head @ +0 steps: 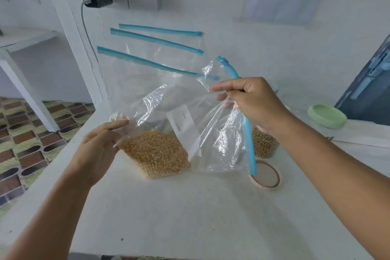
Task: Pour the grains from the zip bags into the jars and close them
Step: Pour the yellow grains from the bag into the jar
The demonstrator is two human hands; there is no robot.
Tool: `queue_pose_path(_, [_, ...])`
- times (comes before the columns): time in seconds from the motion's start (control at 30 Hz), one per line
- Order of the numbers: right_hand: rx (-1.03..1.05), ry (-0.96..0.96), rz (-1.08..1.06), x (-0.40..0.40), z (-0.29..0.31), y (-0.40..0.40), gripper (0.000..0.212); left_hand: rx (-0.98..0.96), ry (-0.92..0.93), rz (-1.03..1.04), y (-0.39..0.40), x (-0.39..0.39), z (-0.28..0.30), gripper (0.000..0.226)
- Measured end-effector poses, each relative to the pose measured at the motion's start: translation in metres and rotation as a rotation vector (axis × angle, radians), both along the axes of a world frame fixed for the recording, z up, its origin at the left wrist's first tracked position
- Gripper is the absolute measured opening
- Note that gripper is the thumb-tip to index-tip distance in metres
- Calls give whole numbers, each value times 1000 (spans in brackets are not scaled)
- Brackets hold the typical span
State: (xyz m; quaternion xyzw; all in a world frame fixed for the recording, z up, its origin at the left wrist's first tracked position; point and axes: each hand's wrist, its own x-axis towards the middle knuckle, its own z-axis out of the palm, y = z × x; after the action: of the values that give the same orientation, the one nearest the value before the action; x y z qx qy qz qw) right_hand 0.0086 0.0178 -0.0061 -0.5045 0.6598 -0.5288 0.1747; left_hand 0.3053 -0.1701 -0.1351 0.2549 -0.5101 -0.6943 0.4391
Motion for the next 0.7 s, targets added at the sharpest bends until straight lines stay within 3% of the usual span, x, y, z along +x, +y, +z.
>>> queue_pose_path(0.17, [-32, 4, -16, 4, 5, -1, 50, -97, -13, 133, 6, -5, 15, 25])
queue_pose_path(0.27, [-51, -21, -43, 0, 7, -2, 48, -159, -40, 207, 6, -6, 20, 23])
queue_pose_path(0.47, [58, 41, -95, -6, -6, -3, 48, -11, 20, 138, 2, 6, 23, 41])
queue_pose_path(0.57, [66, 65, -96, -3, -2, -5, 49, -57, -46, 142, 3, 7, 29, 34])
queue_pose_path(0.7, [81, 131, -113, 1, 0, -8, 49, -155, -124, 299, 4, 0, 32, 18])
